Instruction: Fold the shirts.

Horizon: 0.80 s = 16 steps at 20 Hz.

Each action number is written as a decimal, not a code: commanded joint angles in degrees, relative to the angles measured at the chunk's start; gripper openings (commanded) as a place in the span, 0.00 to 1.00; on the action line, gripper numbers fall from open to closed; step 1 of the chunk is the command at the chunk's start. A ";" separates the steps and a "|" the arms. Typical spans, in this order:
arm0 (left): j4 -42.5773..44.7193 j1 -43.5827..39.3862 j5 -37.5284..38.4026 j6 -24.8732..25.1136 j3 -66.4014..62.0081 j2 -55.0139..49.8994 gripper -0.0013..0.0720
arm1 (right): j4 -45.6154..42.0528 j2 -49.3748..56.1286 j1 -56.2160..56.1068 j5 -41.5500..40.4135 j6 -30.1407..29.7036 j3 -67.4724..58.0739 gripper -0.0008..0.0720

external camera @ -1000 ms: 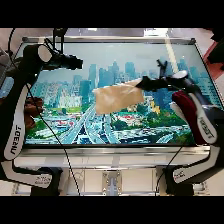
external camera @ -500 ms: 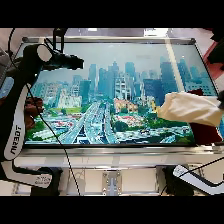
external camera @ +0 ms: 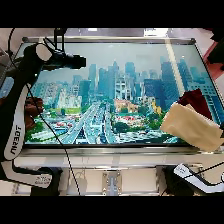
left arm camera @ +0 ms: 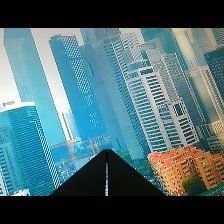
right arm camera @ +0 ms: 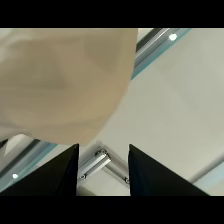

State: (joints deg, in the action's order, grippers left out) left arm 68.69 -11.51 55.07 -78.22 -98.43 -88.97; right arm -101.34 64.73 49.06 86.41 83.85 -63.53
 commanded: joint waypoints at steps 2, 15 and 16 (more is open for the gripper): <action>-1.18 -0.02 -0.13 -0.02 -0.02 -0.07 0.03 | 22.05 -0.70 -1.27 -3.85 -3.43 -5.27 0.54; -5.88 -0.02 16.41 -4.94 -0.02 -1.16 0.03 | 53.94 -0.85 -53.11 -41.90 -30.21 0.68 0.54; -5.86 0.00 16.39 -4.94 -0.02 -1.16 0.03 | 52.11 -0.85 -55.19 -41.51 -30.05 0.66 0.54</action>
State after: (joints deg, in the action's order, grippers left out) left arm 63.02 -11.51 68.79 -83.00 -98.43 -90.08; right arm -44.42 63.86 2.39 49.63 54.98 -63.18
